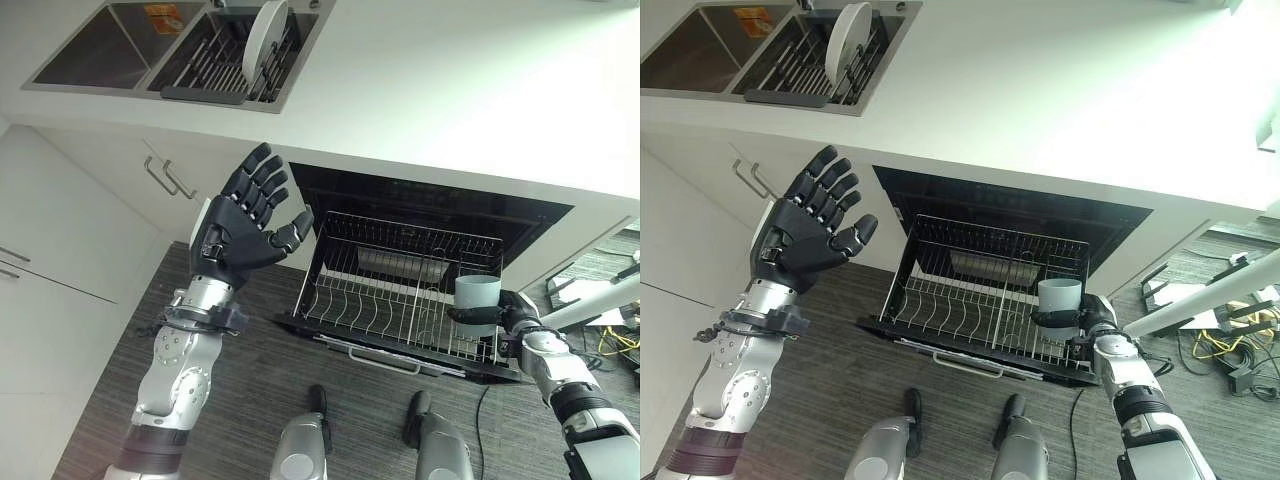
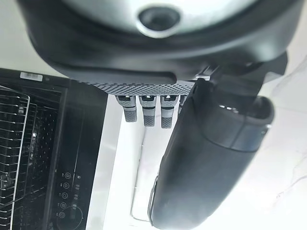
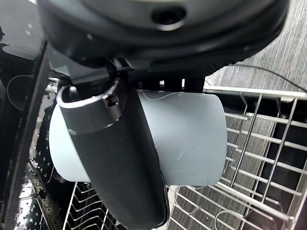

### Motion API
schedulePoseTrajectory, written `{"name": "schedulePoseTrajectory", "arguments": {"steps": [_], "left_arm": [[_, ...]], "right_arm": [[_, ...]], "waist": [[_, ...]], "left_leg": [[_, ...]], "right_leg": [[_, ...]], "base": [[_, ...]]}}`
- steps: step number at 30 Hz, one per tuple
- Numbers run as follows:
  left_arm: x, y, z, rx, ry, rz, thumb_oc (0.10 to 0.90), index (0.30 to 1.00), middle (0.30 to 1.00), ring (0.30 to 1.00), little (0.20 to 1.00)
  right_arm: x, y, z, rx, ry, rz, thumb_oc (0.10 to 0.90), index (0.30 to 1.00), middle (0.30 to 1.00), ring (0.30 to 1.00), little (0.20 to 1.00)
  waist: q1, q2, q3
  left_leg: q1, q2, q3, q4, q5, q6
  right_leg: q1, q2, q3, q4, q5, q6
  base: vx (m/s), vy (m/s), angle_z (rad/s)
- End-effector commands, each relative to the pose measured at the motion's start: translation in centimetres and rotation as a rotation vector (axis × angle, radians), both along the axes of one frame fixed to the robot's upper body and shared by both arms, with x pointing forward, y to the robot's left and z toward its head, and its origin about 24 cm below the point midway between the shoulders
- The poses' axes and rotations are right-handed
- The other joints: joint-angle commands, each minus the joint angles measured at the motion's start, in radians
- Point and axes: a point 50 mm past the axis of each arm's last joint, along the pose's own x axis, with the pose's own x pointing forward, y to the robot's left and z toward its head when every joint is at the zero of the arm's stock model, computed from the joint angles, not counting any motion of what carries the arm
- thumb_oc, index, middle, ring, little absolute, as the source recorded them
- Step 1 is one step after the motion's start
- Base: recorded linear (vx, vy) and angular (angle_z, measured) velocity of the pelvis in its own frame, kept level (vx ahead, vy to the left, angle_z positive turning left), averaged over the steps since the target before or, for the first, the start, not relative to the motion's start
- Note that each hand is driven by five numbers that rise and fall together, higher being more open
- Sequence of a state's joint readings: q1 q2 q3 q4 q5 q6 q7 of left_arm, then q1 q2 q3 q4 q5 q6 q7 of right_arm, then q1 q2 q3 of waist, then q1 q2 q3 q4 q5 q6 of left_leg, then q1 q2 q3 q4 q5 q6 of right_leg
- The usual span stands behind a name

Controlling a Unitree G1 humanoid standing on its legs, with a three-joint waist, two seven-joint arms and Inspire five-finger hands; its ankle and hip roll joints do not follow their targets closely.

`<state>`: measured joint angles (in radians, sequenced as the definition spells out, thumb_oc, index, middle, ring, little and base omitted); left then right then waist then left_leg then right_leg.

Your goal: Place the dishes in the dishwasher.

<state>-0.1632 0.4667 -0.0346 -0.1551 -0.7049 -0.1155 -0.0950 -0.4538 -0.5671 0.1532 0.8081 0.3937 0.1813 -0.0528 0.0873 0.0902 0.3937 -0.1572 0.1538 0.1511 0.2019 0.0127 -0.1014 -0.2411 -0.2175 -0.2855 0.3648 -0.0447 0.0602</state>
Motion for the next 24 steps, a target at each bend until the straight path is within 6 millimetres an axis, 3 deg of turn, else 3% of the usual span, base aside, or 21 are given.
{"name": "schedulePoseTrajectory", "arguments": {"steps": [1,2,3,4,15,21,24], "left_arm": [[-0.4,-0.1,5.5,-0.023,-0.273,-0.044,0.800,0.900,0.900,0.900,0.900],[-0.4,-0.1,5.5,-0.024,-0.274,-0.044,0.800,0.900,0.900,0.900,0.900],[-0.4,0.0,5.6,-0.026,-0.275,-0.045,0.800,0.900,0.900,0.900,0.900],[-0.4,-0.1,5.7,-0.027,-0.277,-0.045,0.800,0.900,0.900,0.900,0.900],[-0.3,0.0,6.7,-0.039,-0.306,-0.047,0.800,0.900,0.900,0.900,0.900],[-0.3,0.4,7.4,-0.030,-0.327,-0.034,0.800,0.900,0.900,0.900,0.900],[-0.3,0.4,7.5,-0.027,-0.332,-0.031,0.800,0.900,0.900,0.900,0.900]], "right_arm": [[2.7,0.0,4.5,-0.009,-0.168,0.022,0.400,0.300,0.300,0.300,0.300],[2.7,-0.1,4.4,-0.004,-0.162,0.010,0.402,0.302,0.302,0.302,0.302],[2.7,-0.3,4.4,-0.001,-0.161,-0.005,0.558,0.538,0.538,0.538,0.538],[2.8,-0.6,4.6,0.002,-0.164,-0.020,0.800,0.900,0.900,0.900,0.900],[3.7,-1.4,7.2,-0.050,-0.204,-0.083,0.800,0.900,0.900,0.900,0.900],[4.3,-1.0,9.6,-0.164,-0.193,-0.034,0.800,0.900,0.900,0.900,0.900],[4.3,-0.8,9.9,-0.218,-0.179,-0.016,0.800,0.900,0.900,0.900,0.900]], "waist": [[0.003,-0.034,-0.023],[0.002,-0.033,-0.021],[0.002,-0.031,-0.018],[0.002,-0.028,-0.014],[-0.005,-0.026,0.020],[-0.016,-0.041,0.034],[-0.017,-0.045,0.035]], "left_leg": [[-0.038,-0.024,-0.014,0.098,-0.174,0.011],[-0.039,-0.025,-0.015,0.098,-0.174,0.011],[-0.040,-0.026,-0.015,0.098,-0.173,0.011],[-0.042,-0.029,-0.017,0.098,-0.174,0.011],[-0.047,-0.035,-0.012,0.098,-0.176,0.014],[-0.048,-0.031,-0.001,0.098,-0.180,0.013],[-0.052,-0.030,0.002,0.098,-0.180,0.015]], "right_leg": [[0.067,0.001,-0.008,-0.065,-0.085,0.067],[0.066,0.001,-0.007,-0.065,-0.084,0.067],[0.064,0.001,-0.007,-0.065,-0.083,0.067],[0.062,0.001,-0.007,-0.065,-0.082,0.067],[0.045,0.000,-0.001,-0.065,-0.070,0.070],[0.035,0.004,0.009,-0.065,-0.068,0.075],[0.029,0.006,0.013,-0.065,-0.067,0.076]], "base": [[0.00,0.000,0.00],[0.00,0.000,0.00],[0.00,0.000,0.00],[0.00,0.000,0.00],[-0.02,0.008,0.00],[-0.06,0.003,-0.02],[-0.06,0.000,-0.02]]}}
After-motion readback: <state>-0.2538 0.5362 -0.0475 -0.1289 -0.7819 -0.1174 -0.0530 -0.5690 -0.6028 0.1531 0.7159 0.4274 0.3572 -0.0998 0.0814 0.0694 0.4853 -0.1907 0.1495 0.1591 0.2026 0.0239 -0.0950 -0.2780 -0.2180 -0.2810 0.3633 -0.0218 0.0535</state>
